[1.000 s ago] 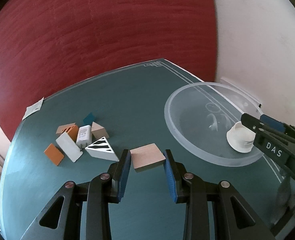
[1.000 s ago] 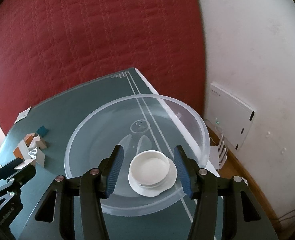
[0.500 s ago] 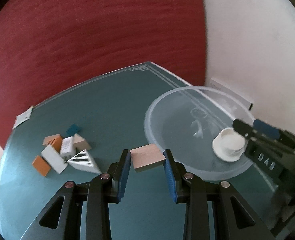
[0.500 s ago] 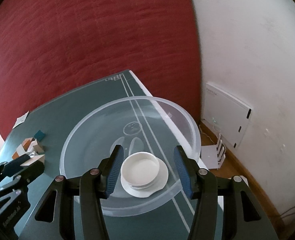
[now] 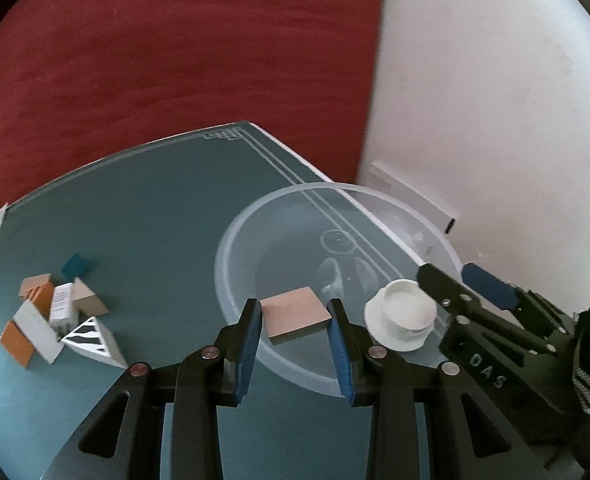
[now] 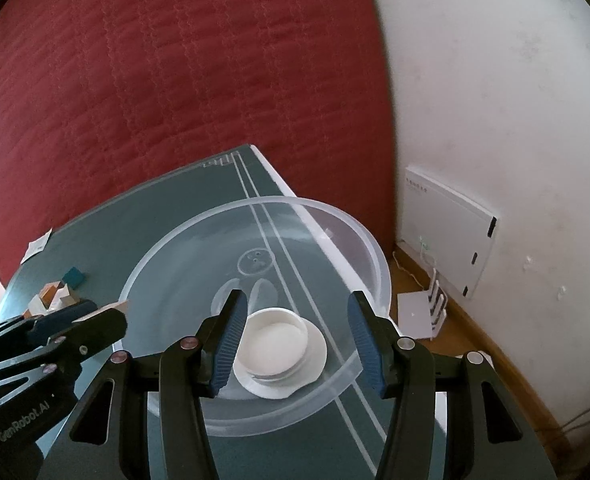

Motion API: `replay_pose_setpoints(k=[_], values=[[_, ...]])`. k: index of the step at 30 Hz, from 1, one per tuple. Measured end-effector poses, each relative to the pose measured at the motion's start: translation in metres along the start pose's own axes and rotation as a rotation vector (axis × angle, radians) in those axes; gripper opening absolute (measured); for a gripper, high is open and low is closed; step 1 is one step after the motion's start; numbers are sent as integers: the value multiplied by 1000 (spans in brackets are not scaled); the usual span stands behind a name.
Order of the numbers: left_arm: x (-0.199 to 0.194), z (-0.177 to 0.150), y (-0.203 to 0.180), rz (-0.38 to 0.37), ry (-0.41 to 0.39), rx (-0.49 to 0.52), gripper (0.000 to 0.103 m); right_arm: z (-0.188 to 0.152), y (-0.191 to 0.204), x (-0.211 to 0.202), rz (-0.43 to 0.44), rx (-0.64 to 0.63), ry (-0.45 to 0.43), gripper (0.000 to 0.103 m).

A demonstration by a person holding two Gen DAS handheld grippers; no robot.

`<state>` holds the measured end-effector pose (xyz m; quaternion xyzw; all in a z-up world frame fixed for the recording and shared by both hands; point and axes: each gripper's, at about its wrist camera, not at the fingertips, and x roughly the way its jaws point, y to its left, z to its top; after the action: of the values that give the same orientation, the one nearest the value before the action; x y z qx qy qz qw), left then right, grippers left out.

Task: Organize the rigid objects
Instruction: 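Release the cup in the bowl with the right tool while the left tool drops the tan block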

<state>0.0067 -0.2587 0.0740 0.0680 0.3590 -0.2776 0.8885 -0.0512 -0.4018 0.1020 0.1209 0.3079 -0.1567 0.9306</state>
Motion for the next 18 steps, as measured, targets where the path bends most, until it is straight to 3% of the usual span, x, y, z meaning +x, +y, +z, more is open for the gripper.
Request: replay_pose_setpoints(k=[1,4,5,18], values=[[1,0,-1,-12,1,1,38,0,0,0,-1,0,-1,54],[3,0,0,-7,-6,-13,80,0,0,-2,-4,0,-3,55],[2,-1,4,12,-28,-28,85,0,-1,-2,-7,1,-4,57],[-3,-15,28,155,-64,-42,98,-6,5,0,-11,-24,-5,58]])
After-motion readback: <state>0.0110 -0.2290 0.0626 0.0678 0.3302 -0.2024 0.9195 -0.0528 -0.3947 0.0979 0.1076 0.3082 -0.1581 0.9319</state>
